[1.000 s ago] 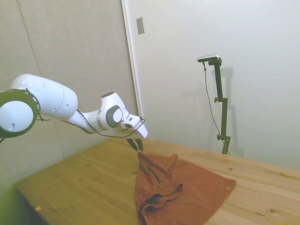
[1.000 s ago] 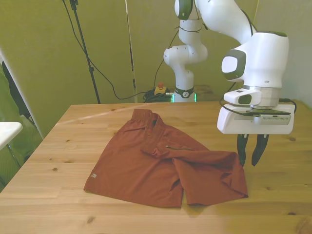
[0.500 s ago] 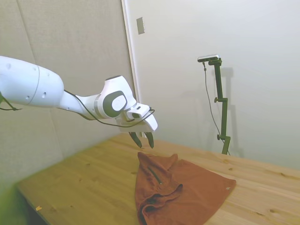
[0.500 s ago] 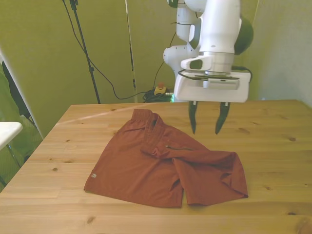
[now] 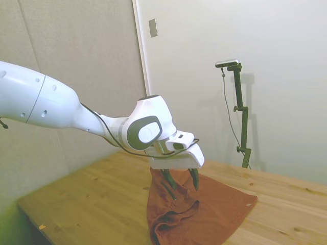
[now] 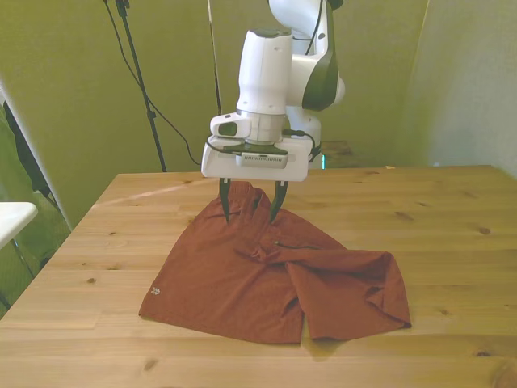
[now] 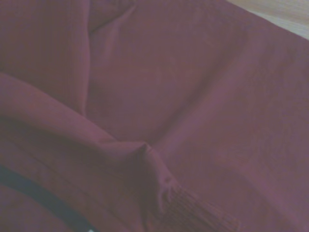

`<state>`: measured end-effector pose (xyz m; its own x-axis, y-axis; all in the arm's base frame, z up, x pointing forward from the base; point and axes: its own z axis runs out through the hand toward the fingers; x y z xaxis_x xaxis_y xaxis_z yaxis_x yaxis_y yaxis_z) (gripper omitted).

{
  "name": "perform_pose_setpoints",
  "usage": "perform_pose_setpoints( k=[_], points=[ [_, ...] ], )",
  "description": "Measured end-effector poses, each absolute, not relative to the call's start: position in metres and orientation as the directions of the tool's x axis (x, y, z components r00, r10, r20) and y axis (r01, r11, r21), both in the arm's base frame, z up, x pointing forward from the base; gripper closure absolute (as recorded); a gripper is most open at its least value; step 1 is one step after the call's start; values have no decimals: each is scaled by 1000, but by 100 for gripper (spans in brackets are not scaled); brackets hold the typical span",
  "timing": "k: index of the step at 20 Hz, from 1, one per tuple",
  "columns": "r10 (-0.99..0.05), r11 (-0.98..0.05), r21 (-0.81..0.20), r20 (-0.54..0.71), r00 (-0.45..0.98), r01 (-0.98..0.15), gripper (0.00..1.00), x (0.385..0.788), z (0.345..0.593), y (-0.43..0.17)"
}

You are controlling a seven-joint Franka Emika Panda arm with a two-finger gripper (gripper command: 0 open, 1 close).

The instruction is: Unfold the shorts

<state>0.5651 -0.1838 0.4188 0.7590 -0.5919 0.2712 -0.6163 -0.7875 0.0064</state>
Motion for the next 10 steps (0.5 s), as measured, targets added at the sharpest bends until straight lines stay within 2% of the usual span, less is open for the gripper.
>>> perform_pose_setpoints(
  k=[6, 7, 10],
  points=[
    [-573, -812, -41, 245, 782, -582, 0, 571, 378, -207],
    [-573, -814, -52, 241, 784, -579, 100, 572, 375, -208],
    [-569, -819, -71, 230, 789, -570, 100, 574, 368, -205]
  ],
)
